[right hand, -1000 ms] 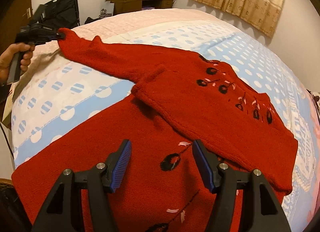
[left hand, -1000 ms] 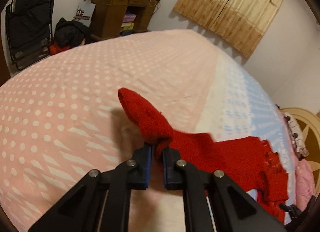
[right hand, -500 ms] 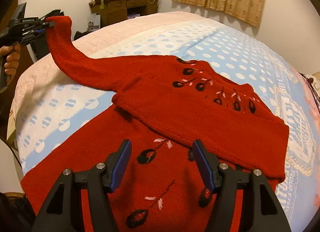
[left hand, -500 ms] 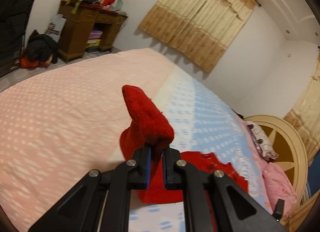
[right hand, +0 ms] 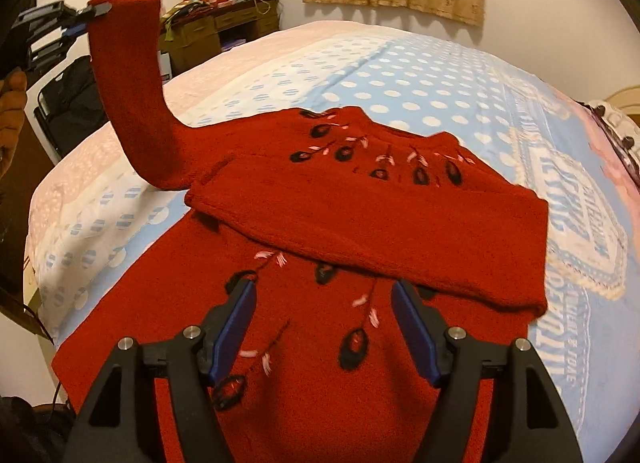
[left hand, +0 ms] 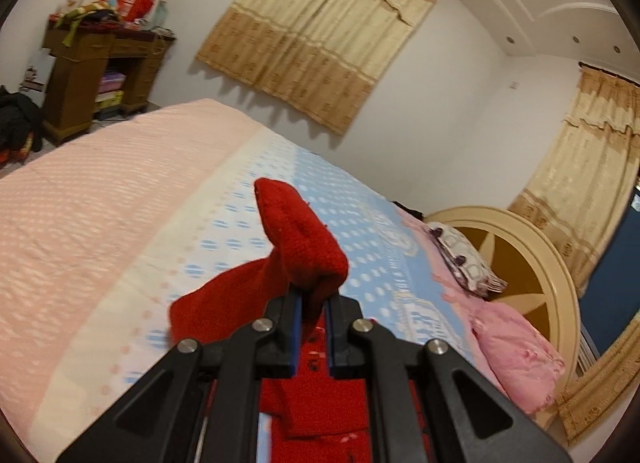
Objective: Fold small clothes
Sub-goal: 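Lift and fold the held sleeve across the sweater body, open left gripper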
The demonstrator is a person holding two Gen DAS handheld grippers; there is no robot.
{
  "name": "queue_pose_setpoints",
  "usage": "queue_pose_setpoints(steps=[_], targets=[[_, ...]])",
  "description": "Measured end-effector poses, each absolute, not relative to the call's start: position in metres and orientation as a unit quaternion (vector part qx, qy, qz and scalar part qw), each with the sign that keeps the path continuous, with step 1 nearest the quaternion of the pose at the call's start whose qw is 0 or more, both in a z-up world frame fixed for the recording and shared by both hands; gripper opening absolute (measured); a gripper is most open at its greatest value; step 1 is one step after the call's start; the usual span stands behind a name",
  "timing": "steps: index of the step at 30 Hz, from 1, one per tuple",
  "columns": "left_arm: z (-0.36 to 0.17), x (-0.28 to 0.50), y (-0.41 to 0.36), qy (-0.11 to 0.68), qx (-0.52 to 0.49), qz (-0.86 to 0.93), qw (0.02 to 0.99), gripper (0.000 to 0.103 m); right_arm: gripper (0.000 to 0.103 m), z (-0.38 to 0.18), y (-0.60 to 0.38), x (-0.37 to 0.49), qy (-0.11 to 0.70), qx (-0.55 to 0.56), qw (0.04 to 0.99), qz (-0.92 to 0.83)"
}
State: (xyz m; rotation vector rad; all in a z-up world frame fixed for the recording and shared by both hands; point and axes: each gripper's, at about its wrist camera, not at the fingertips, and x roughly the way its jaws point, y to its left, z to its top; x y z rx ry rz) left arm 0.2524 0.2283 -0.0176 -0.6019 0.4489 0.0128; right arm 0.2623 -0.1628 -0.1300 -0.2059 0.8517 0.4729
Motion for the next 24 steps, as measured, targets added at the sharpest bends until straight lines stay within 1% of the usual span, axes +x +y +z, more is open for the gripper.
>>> queue_pose_setpoints(steps=[14, 24], targets=[[0.003, 0.307, 0.140, 0.217, -0.290, -0.066, 0.930, 0.009, 0.071, -0.128, -0.211, 0.242, 0.401, -0.059, 0.890, 0.210], [-0.005, 0.335, 0.076, 0.231, -0.281, -0.105, 0.926, 0.009, 0.071, -0.136, -0.227, 0.229, 0.395, -0.055, 0.894, 0.203]])
